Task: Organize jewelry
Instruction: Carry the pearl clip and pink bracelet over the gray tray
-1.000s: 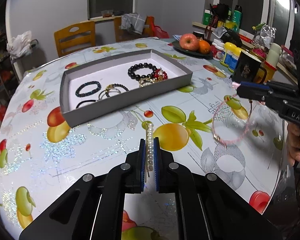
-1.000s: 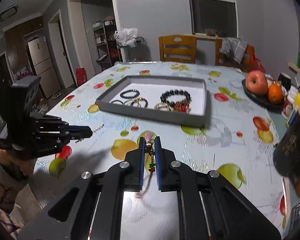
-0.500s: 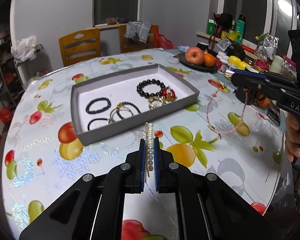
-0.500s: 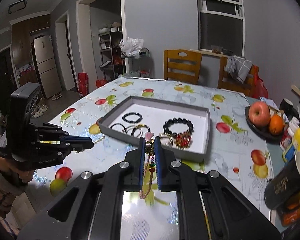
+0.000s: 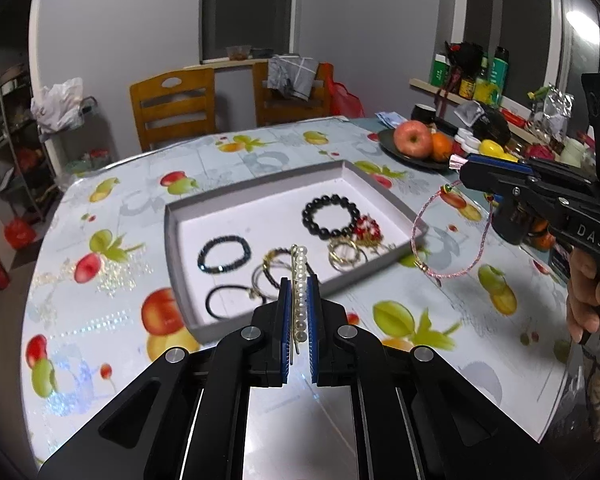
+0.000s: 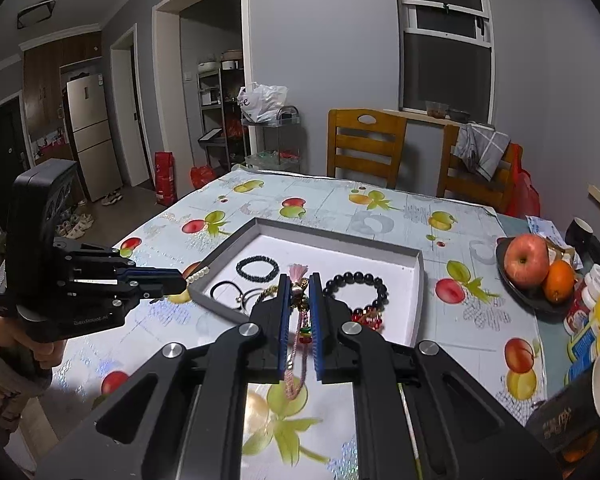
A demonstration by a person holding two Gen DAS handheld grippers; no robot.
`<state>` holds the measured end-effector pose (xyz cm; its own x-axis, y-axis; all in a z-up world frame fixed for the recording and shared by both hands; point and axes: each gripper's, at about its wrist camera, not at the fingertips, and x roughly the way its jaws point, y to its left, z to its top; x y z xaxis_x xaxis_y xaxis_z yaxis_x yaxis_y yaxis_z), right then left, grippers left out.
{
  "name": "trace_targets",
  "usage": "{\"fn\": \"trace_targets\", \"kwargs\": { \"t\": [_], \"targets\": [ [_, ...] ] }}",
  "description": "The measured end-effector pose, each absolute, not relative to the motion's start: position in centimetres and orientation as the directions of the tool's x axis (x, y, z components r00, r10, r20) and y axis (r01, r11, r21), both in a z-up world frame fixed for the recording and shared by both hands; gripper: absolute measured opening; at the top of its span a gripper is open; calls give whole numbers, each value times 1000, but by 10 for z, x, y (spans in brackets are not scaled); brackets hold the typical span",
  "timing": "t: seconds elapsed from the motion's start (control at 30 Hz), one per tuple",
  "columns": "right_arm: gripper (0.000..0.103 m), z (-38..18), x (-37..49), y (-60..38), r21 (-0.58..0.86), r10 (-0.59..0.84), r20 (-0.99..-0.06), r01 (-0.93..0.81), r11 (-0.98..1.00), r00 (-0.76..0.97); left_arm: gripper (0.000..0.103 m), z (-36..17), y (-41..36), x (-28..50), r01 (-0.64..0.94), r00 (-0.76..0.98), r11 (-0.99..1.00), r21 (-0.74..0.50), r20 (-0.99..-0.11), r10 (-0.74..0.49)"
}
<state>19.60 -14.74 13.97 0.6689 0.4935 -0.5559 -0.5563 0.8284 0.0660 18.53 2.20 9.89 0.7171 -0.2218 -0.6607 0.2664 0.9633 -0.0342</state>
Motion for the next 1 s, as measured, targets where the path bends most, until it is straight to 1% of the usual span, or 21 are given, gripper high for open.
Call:
{"fn": "trace_targets", "kwargs": {
  "t": [0.2,0.4,0.77,1.0],
  "targets": [
    [9,143,224,-135,75,496,-556,-554,829,667,8,102,29,212,251,721,967,-51,-657,-222],
    [9,136,263,-117,95,501,-579,-557,825,644,8,96,34,244,224,717,973,-63,-665,-208],
    [9,96,324,-90,169,506,-628,-531,830,591,8,63,48,298,169,679,983,-78,-713,-173],
    [9,67,349,-100,167,452,-661,-470,867,599,8,40,62,318,136,652,986,-100,-740,-165]
  ]
}}
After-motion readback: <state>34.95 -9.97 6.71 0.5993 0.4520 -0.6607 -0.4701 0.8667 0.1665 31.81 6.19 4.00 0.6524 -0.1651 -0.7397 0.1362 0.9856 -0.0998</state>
